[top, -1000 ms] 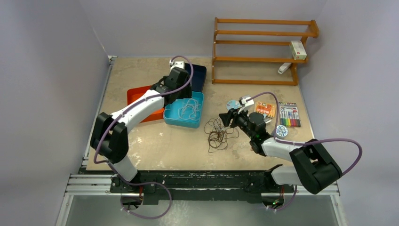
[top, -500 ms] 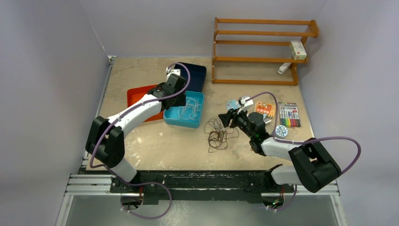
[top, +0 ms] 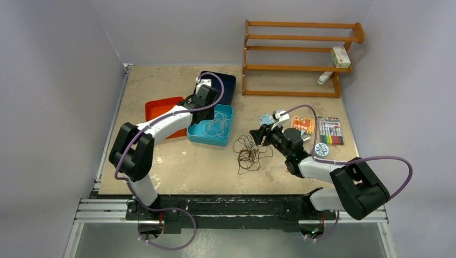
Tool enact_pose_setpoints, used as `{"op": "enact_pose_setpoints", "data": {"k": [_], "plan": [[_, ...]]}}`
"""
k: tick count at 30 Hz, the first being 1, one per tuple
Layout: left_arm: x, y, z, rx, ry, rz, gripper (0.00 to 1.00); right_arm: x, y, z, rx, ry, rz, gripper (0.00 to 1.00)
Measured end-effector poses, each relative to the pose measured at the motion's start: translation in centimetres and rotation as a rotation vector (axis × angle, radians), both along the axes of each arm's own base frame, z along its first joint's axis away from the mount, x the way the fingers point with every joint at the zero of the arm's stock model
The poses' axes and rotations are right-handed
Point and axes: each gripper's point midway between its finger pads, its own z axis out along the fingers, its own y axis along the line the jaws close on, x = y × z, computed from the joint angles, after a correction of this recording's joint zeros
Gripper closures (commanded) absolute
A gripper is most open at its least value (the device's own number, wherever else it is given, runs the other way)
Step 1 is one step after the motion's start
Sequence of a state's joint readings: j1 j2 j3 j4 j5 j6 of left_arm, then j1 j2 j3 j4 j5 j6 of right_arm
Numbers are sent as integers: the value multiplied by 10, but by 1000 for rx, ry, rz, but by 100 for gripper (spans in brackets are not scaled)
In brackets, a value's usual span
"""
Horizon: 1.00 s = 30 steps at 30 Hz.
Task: Untangle the cables
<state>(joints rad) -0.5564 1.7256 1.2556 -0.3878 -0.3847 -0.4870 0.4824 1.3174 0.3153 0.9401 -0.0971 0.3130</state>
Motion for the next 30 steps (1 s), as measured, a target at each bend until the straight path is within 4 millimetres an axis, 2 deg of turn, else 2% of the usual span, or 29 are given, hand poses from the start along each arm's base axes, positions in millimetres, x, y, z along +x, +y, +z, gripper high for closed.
{"op": "enact_pose_setpoints", "data": {"k": [5,13,17,24,30], "plan": [[13,-1,-12,40,-2,9,62,0,0,1,0,-2,1,41],[31,4,-21,73,-24,35,66,4,2,7,0,-19,2,40],[39,6,-25,88,-33,46,75,4,1,5,-7,-16,3,40],[42,8,-31,110,-27,37,100,5,2,3,-16,-9,5,40],[40,5,-35,107,-10,8,100,8,4,5,-15,-11,9,40]]}}
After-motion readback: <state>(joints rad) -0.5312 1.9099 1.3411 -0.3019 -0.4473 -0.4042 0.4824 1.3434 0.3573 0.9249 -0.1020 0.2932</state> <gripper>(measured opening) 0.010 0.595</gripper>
